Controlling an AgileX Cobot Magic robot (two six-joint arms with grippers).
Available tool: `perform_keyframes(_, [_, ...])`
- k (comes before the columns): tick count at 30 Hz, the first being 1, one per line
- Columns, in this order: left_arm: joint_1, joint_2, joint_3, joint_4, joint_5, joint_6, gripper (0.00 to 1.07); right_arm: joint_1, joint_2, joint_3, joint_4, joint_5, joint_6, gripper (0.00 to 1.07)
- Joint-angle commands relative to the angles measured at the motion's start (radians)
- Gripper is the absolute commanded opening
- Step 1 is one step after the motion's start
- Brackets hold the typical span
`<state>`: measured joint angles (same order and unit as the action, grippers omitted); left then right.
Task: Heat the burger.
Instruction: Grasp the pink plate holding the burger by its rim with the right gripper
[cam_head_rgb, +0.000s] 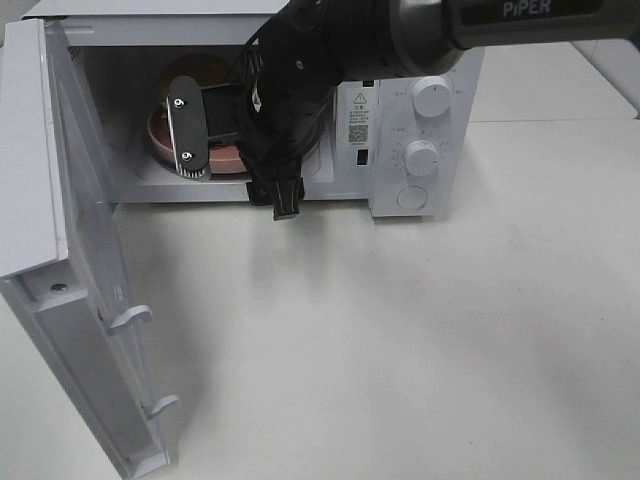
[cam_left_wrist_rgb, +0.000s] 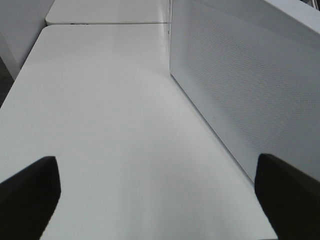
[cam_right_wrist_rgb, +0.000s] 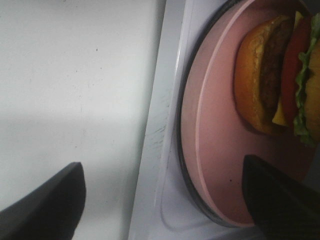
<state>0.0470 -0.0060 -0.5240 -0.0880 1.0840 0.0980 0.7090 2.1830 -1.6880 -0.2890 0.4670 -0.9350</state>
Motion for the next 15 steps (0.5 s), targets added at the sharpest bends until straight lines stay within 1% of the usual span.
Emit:
perform_keyframes(1, [0.003, -0.003, 0.002, -0.002, -0.011, -0.005, 0.98, 0.001, 0.027, -0.035, -0.005, 0.003, 0.013, 0.83])
perform_keyframes(3, [0.003, -0.003, 0.002, -0.002, -0.011, -0.005, 0.98, -0.003, 0.039, -0.05, -0.005, 0.005, 0.013, 0.82])
perform_keyframes(5, [0.003, -0.003, 0.002, -0.002, -0.011, -0.005, 0.98, -0.009, 0.082, -0.107, -0.002, 0.018, 0.013, 0.81])
perform_keyframes(6, [0.003, -0.003, 0.002, -0.002, -0.011, -0.005, 0.98, -0.009, 0.082, -0.107, -0.002, 0.018, 0.013, 0.81])
perform_keyframes(8, [0.003, -0.003, 0.002, -0.002, -0.011, -0.005, 0.98, -0.011, 0.114, -0.156, -0.001, 0.043, 0.013, 0.8])
perform_keyframes(9, [0.003, -0.003, 0.002, -0.002, -0.011, -0.005, 0.98, -0.011, 0.114, -0.156, -0.001, 0.043, 0.013, 0.8])
perform_keyframes(11, [0.003, -0.003, 0.002, -0.002, -0.011, -0.005, 0.98, -0.011, 0.149, -0.198, 0.0, 0.056, 0.013, 0.79])
perform_keyframes(15, [0.003, -0.003, 0.002, -0.002, -0.011, -0.005, 0.98, -0.02, 0.183, -0.236, 0.005, 0.058, 0.013, 0.79])
